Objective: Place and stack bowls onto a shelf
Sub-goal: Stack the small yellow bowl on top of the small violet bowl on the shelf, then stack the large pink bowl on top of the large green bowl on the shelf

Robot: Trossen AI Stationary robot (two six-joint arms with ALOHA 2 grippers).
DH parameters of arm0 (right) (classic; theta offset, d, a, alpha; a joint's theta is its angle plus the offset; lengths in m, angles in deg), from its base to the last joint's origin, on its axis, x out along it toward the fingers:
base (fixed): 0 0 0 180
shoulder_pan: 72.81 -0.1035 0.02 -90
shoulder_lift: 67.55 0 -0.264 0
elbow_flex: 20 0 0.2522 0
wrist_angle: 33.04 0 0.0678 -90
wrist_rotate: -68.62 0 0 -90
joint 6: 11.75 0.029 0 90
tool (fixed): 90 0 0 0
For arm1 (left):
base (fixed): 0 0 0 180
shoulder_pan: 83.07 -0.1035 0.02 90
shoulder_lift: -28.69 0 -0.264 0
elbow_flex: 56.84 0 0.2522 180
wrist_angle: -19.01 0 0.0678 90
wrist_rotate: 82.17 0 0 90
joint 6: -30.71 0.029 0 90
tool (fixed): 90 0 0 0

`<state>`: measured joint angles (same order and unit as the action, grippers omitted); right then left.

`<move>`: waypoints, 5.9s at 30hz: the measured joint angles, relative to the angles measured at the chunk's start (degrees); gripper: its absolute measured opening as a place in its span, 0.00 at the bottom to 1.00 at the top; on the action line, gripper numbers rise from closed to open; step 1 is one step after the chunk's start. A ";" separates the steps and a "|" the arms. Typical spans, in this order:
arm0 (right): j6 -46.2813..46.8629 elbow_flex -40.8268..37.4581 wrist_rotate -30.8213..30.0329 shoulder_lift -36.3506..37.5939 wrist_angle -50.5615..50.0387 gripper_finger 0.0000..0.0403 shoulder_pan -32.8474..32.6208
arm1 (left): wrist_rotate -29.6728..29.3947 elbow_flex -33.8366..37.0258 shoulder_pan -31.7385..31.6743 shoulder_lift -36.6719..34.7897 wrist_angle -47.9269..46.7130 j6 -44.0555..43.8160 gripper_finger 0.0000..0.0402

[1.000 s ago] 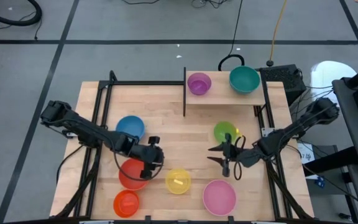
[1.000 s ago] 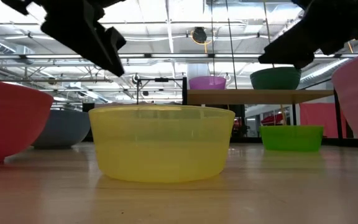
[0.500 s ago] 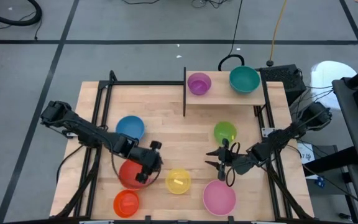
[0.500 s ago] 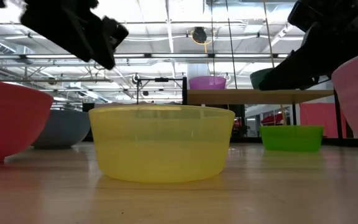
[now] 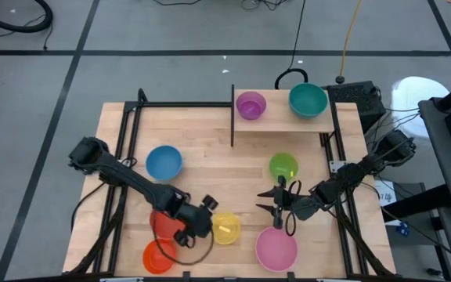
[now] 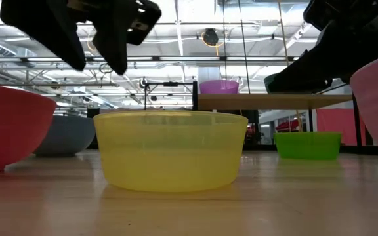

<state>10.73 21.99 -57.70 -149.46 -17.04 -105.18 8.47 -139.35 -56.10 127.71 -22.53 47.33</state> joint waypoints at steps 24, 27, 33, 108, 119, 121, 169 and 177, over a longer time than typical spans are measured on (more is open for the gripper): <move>0.66 0.01 0.33 0.02 0.41 0.39 0.02 | -5.68 -9.29 3.11 13.20 -8.14 11.36 0.23; 0.66 0.00 0.33 0.02 0.39 0.39 0.02 | -5.68 -9.29 2.95 13.20 -8.13 13.04 0.12; 0.64 0.00 0.33 0.02 0.39 0.39 0.02 | -5.68 -9.25 1.48 12.81 -7.40 13.75 0.03; 1.29 0.04 -6.15 0.02 1.79 0.39 -0.33 | -4.60 -46.28 -47.20 12.68 -13.94 36.93 0.03; 1.92 0.04 -6.12 0.02 3.11 0.39 -0.33 | -0.48 -46.19 -48.06 15.16 -14.54 35.83 0.06; 2.05 0.04 -6.03 0.02 3.52 0.39 -0.34 | -1.05 -46.10 -48.14 15.54 -14.97 35.84 0.06; 1.85 0.04 -5.58 0.02 3.37 0.39 -0.44 | 0.99 -46.19 -47.08 10.90 -27.20 19.62 0.42; 2.12 0.00 -0.97 0.00 1.04 0.39 -1.49 | 6.90 -43.22 -41.74 6.15 -37.81 12.32 0.42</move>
<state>12.85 21.99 -58.67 -149.46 -15.99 -106.67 15.37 -182.57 -97.83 133.86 -60.33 59.65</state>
